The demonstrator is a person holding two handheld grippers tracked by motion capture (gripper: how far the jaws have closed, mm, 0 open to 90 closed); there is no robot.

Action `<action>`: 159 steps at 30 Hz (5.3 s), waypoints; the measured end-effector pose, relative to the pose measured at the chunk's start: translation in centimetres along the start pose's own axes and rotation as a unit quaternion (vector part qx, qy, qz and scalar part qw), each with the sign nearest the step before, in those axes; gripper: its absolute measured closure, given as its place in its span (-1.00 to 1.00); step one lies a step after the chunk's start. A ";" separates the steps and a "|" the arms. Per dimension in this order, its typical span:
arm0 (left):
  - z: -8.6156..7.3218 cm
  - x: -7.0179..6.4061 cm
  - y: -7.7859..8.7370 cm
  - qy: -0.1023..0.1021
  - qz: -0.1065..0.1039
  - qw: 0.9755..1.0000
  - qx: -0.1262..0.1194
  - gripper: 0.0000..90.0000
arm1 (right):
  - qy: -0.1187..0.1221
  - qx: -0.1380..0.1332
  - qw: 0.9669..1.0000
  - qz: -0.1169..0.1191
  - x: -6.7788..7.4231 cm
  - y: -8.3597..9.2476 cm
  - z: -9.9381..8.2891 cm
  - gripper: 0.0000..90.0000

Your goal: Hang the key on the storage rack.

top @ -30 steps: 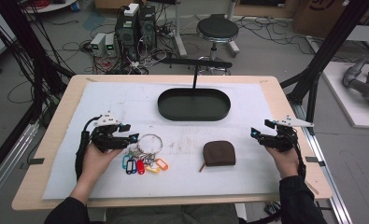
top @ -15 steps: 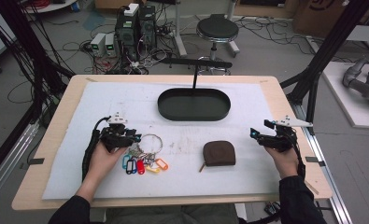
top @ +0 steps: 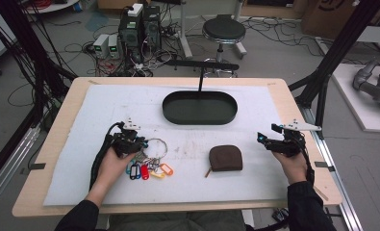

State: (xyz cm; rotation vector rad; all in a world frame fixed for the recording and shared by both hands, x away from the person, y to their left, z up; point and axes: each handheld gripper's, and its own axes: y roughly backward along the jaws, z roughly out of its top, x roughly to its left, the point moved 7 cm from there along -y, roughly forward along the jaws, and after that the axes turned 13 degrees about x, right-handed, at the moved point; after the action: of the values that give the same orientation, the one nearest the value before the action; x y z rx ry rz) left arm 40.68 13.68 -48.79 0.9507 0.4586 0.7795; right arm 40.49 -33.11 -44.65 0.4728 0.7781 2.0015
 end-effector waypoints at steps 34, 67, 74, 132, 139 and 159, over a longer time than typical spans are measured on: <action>2.4 -5.2 5.7 -0.077 -0.048 0.989 -0.118 0.91 | 0.000 -0.006 1.000 0.002 0.0 0.2 0.1 -0.44; 1.7 -6.5 5.4 -0.122 -0.104 0.983 -0.086 0.92 | 0.001 -0.005 1.000 0.005 0.0 0.0 0.1 -0.44; 2.1 -6.4 6.3 -0.118 -0.104 0.982 -0.104 0.92 | 0.001 -0.006 1.000 0.005 0.0 0.0 0.1 -0.44; 14.3 -3.8 13.7 -0.104 -0.011 0.969 -0.225 0.92 | -0.002 -0.007 1.000 0.008 0.0 0.0 0.1 -0.44; 17.1 -3.1 13.1 -0.096 0.001 0.969 -0.228 0.92 | -0.002 -0.009 1.000 0.007 -0.1 0.0 0.1 -0.44; 19.8 0.2 9.6 -0.052 0.026 0.974 -0.220 0.92 | -0.001 -0.008 1.000 0.010 0.0 -0.2 0.2 -0.44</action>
State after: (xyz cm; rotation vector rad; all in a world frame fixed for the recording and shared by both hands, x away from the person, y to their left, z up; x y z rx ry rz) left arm 50.17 6.38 -30.30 0.5858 0.1568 0.8303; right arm 40.71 -33.04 -44.66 0.4755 0.7573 2.0236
